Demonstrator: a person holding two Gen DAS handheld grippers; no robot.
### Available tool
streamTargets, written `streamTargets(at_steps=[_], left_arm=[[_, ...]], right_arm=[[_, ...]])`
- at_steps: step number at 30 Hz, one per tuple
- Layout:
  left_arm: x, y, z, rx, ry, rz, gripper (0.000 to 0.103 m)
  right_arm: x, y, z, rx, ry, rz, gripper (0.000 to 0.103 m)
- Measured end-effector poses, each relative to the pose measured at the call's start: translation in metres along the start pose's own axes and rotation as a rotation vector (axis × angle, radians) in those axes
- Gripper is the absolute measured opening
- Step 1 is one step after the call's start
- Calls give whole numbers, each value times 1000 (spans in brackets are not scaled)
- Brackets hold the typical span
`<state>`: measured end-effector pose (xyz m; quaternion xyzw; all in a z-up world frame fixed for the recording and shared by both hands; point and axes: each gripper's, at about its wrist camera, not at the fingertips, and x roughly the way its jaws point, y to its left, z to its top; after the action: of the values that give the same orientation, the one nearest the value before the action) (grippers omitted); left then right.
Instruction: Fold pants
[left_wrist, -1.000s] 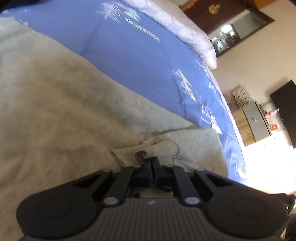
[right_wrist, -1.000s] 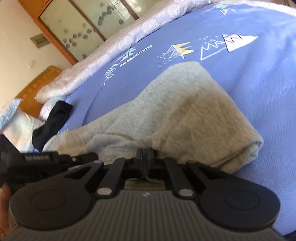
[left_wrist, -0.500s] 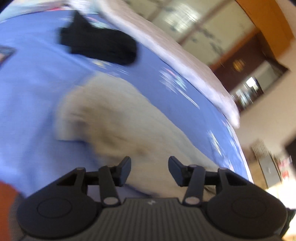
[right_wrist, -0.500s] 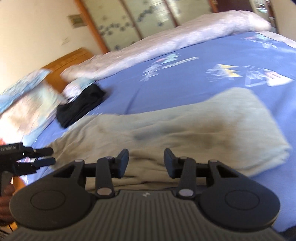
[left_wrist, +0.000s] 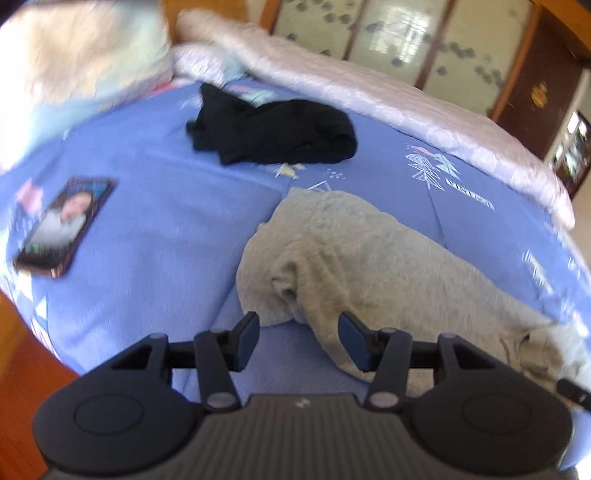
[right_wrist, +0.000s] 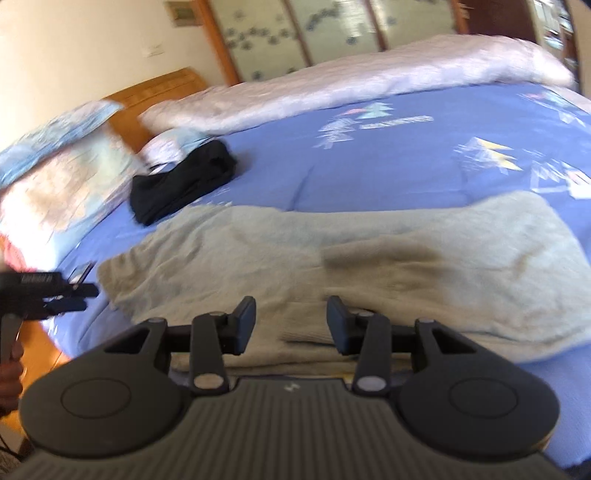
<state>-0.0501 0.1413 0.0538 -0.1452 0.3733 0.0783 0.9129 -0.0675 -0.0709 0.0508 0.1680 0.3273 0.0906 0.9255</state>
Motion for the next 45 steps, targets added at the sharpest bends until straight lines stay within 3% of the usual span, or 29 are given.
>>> streamTargets(at_steps=[6,10,17,27,30,33,36,39,41,43,45], left_arm=[[0,-7,-6,58,-3,34,50],[-4,-8,-9,71,-11,62,58],[-1,-1,-8,38,-3,85,61],[-6,12,-8,-17,-53,82,87],[-11,25,-6,-90,-101,73,92],[-11,41,-2,-196,-87,12,94],[2,64,-1,-387,11,-133,94],[25,81,-5,-593,127,-366,94],[42,87,-7,-718,187,-447,95],[61,92,-6,-796,206,-446,100],[79,96,-1,-809,196,-390,100]], right_arm=[[-3,-19,-5,115,10,-40,45],[-7,-19,-5,114,-1,-46,46],[-13,-24,-7,127,-6,-41,50],[-14,-22,-10,105,5,-40,52],[-13,-20,-11,106,10,-43,53],[-12,-19,-12,112,14,-45,53],[-10,-17,-14,111,20,-42,53],[-8,-15,-15,105,27,-34,53],[-7,-16,-14,104,30,-29,53],[-7,-18,-15,110,30,-25,53],[-9,-21,-14,116,25,-24,53]])
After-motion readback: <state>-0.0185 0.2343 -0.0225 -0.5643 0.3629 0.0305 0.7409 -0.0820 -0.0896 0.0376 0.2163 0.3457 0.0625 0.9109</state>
